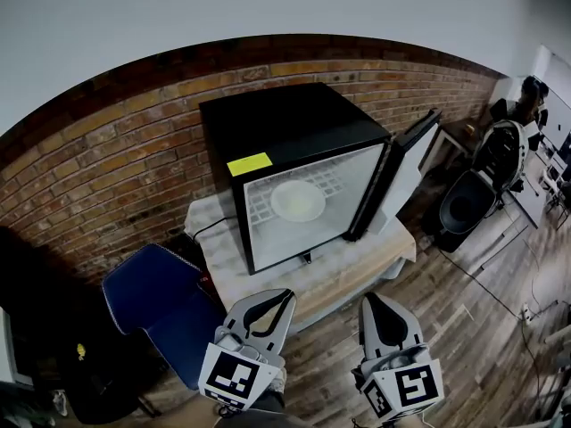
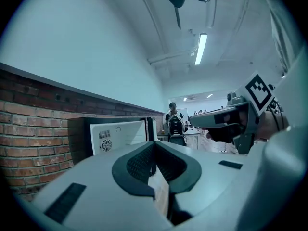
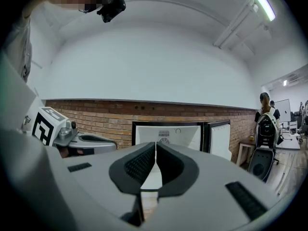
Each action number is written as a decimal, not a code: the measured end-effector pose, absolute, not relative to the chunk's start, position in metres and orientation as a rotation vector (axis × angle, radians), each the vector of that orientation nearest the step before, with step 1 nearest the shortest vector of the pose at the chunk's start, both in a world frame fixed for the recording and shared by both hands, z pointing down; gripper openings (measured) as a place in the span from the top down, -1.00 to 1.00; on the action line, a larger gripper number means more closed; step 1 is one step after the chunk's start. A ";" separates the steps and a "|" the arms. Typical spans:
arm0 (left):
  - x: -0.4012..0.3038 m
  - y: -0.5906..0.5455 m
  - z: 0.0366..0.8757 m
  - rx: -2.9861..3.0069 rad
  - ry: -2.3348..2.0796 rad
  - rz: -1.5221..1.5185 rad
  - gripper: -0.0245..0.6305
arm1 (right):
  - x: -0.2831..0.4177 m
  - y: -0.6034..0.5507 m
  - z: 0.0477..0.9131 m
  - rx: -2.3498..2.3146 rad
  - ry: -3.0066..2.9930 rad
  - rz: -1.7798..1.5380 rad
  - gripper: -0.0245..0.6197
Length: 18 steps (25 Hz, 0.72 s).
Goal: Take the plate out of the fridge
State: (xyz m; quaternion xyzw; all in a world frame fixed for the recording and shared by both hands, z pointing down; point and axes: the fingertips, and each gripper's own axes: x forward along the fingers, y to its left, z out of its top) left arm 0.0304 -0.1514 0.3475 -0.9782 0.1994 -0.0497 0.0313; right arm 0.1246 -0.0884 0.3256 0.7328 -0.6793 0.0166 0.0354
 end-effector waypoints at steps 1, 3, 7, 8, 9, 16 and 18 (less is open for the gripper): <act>0.033 -0.161 0.347 -3.023 0.624 -0.156 0.86 | 0.128 -0.099 0.325 2.249 -2.089 0.055 0.83; 0.039 -0.180 0.347 -3.022 0.629 -0.156 0.86 | 0.134 -0.120 0.323 2.243 -2.093 0.060 0.83; 0.044 -0.209 0.345 -3.024 0.643 -0.151 0.86 | 0.142 -0.151 0.317 2.236 -2.099 0.054 0.83; 0.045 -0.214 0.345 -3.027 0.647 -0.151 0.86 | 0.144 -0.156 0.316 2.238 -2.098 0.051 0.83; 0.047 -0.220 0.345 -3.029 0.650 -0.153 0.86 | 0.146 -0.162 0.315 2.239 -2.098 0.050 0.83; 0.054 -0.243 0.343 -3.040 0.665 -0.146 0.86 | 0.158 -0.188 0.311 2.233 -2.103 0.045 0.83; 0.056 -0.250 0.346 -3.021 0.682 -0.173 0.86 | 0.160 -0.194 0.309 2.230 -2.108 0.038 0.83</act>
